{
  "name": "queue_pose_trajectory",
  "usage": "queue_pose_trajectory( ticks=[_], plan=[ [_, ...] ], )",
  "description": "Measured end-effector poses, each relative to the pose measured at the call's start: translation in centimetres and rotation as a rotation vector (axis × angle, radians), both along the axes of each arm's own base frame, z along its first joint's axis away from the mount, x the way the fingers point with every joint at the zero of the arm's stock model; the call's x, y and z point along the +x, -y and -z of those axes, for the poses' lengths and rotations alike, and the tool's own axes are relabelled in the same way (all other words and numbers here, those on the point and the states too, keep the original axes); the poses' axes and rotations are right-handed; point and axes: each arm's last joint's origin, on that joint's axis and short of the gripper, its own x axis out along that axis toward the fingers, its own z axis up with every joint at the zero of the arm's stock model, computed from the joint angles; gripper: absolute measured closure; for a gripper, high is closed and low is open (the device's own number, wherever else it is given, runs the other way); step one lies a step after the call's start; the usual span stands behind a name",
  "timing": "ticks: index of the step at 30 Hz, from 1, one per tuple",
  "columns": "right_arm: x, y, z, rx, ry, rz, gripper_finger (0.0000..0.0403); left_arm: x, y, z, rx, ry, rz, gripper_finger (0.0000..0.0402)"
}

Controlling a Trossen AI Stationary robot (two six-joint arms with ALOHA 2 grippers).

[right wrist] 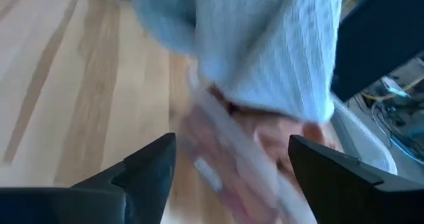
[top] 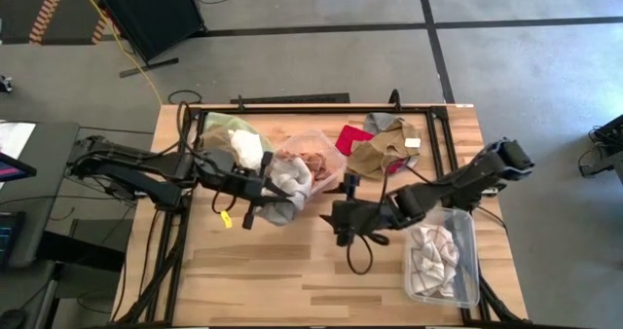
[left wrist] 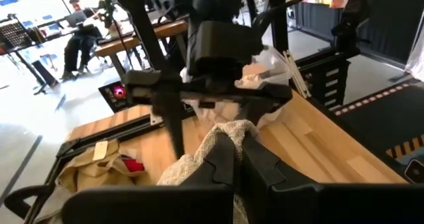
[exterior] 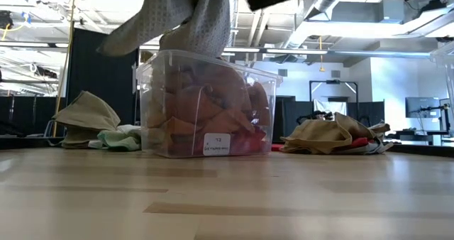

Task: Sort towels by color in basket
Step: Put the gray towel into the bottom transparent bin

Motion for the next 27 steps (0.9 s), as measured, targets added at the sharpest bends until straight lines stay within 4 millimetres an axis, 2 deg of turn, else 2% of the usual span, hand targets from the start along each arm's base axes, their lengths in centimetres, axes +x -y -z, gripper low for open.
queue_pose_trajectory(
  ticks=[7, 16, 22, 27],
  plan=[
    [2.2, 1.8, -0.3, -0.026, 0.087, -0.061, 0.0066, -0.1, 0.7, -0.2, 0.000, 0.016, 0.043, 0.0401],
    [5.8, 4.5, 1.6, 0.026, 0.169, -0.153, 0.0067, -0.2, 1.2, -0.1, 0.014, 0.009, 0.072, 0.0401],
    [7.4, 4.9, 3.2, 0.031, 0.208, -0.201, 0.0072, -0.3, 1.3, 0.3, 0.021, -0.029, 0.074, 0.0401],
    [8.1, 4.7, 3.5, -0.009, 0.262, -0.233, 0.0109, -0.3, 1.3, 0.4, 0.035, -0.036, 0.076, 0.0401]
  ],
)
